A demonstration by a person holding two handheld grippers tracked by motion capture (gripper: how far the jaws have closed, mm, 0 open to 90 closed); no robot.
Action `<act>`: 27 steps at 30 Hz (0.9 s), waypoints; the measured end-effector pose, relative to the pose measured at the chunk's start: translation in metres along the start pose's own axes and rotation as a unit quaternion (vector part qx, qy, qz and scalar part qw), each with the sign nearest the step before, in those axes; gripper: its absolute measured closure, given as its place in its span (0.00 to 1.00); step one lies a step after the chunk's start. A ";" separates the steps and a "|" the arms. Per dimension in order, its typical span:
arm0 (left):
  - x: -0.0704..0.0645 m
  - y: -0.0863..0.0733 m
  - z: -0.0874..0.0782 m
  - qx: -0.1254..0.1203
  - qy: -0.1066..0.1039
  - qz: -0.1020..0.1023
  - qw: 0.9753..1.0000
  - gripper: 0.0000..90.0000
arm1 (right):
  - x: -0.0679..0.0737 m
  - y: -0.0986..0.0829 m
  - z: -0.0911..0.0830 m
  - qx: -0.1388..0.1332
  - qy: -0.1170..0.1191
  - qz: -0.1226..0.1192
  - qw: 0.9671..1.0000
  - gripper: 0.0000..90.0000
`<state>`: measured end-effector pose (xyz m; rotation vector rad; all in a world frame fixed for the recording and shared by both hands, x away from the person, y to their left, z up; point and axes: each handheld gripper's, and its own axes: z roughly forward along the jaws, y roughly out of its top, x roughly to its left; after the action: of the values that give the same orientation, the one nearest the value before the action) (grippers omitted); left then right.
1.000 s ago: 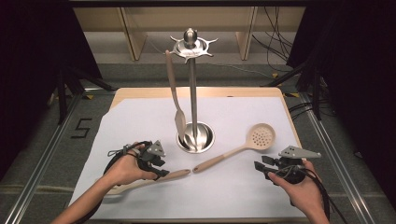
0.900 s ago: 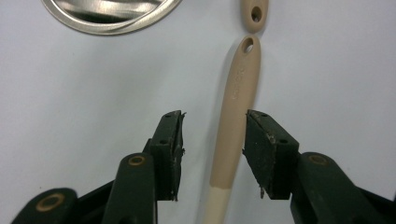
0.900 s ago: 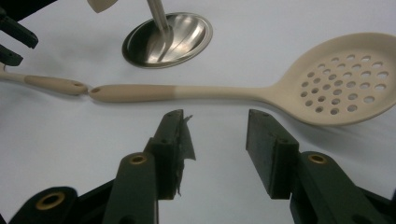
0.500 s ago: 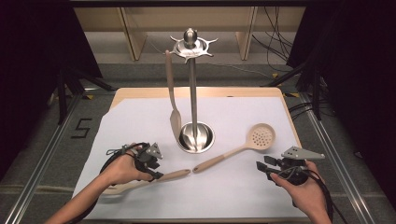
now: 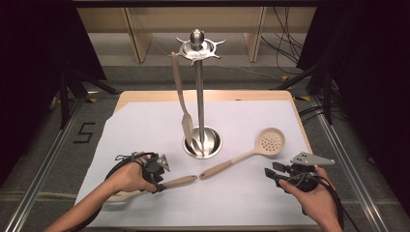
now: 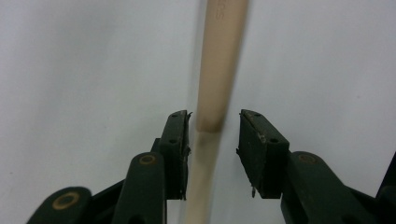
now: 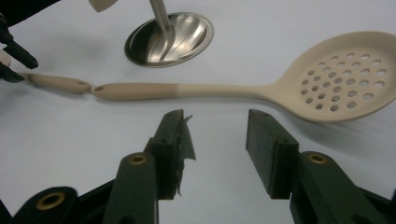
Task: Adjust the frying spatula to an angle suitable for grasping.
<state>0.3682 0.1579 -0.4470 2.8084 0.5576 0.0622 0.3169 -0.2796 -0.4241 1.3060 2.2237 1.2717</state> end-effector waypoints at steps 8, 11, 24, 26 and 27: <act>0.001 -0.009 0.003 0.022 -0.003 0.005 1.000 0.71 | 0.000 0.001 0.000 0.003 -0.006 -0.015 1.000 0.64; 0.001 -0.011 0.004 0.029 -0.005 0.004 1.000 0.72 | -0.001 0.001 0.001 -0.004 -0.009 -0.021 1.000 0.64; 0.006 -0.016 0.008 0.058 -0.010 0.003 0.998 0.73 | -0.002 0.001 0.001 -0.001 -0.011 -0.023 1.000 0.64; 0.006 -0.015 0.008 0.059 -0.012 0.004 0.998 0.73 | -0.001 0.001 0.001 -0.001 -0.009 -0.021 1.000 0.64; 0.006 -0.015 0.008 0.060 -0.012 0.005 0.998 0.74 | -0.002 0.001 0.001 -0.002 -0.011 -0.023 1.000 0.64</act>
<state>0.3691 0.1718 -0.4587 2.9245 0.5597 -0.0032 0.3190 -0.2802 -0.4242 1.2533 2.2222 1.2394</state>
